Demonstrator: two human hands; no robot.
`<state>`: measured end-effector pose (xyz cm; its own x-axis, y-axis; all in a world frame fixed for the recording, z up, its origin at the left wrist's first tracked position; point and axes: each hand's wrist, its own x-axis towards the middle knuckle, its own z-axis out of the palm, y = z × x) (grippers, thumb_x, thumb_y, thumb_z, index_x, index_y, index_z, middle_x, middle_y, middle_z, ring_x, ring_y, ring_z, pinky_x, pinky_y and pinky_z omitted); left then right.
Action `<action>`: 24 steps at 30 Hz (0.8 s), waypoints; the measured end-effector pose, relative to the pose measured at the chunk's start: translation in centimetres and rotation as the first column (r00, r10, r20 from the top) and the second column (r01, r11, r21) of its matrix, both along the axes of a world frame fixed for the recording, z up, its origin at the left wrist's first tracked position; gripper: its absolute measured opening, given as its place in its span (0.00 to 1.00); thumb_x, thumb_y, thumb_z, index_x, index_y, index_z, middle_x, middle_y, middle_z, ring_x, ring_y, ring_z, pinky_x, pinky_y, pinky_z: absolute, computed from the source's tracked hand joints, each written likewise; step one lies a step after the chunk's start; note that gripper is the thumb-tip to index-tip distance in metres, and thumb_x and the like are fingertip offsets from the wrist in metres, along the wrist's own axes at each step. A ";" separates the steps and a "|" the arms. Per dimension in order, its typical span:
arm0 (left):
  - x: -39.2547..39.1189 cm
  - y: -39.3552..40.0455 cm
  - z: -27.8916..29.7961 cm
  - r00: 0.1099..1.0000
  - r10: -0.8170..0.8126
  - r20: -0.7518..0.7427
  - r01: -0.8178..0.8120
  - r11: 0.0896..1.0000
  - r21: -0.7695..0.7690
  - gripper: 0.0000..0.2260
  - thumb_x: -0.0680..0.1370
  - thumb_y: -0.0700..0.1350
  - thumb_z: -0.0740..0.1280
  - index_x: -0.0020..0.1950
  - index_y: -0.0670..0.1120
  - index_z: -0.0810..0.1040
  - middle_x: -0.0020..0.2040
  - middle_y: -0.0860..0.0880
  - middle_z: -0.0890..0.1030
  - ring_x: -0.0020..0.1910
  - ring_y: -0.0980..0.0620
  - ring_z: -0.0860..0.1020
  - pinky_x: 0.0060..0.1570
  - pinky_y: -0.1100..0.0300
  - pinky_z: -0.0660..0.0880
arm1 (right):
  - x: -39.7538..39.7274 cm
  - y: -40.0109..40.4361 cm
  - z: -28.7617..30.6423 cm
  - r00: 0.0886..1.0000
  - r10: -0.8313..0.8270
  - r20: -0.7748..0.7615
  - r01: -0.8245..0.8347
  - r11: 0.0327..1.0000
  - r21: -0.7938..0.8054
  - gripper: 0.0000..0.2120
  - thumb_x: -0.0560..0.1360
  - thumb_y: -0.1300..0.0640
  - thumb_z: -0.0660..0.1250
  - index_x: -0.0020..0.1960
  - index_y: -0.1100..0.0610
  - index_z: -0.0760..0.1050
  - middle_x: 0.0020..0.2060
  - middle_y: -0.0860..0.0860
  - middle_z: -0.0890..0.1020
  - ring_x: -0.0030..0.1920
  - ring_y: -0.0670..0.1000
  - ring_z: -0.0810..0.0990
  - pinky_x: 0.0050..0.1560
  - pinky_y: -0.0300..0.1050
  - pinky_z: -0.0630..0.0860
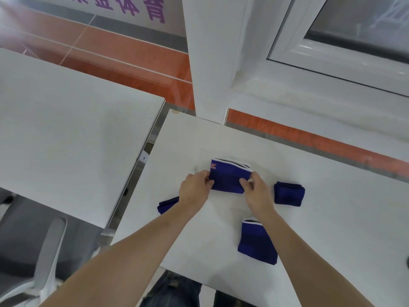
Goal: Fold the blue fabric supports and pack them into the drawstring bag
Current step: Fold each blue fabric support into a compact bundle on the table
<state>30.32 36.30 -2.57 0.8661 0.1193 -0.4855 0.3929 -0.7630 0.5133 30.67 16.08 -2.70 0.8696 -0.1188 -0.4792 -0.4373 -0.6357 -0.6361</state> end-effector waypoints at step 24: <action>0.9 -0.8 -2.9 0.723 -0.673 0.158 0.546 0.696 0.467 0.28 0.86 0.55 0.51 0.82 0.41 0.55 0.83 0.42 0.52 0.82 0.38 0.51 0.79 0.41 0.54 | -0.3 -1.1 -2.6 0.783 0.592 0.190 -0.373 0.692 -0.618 0.23 0.83 0.46 0.62 0.77 0.50 0.68 0.80 0.51 0.63 0.79 0.57 0.63 0.70 0.59 0.69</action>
<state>31.22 35.47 -5.46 0.8969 -0.3777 -0.2298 -0.3501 -0.9242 0.1526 30.41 14.97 -5.28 0.9638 0.2343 -0.1270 0.2106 -0.9616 -0.1758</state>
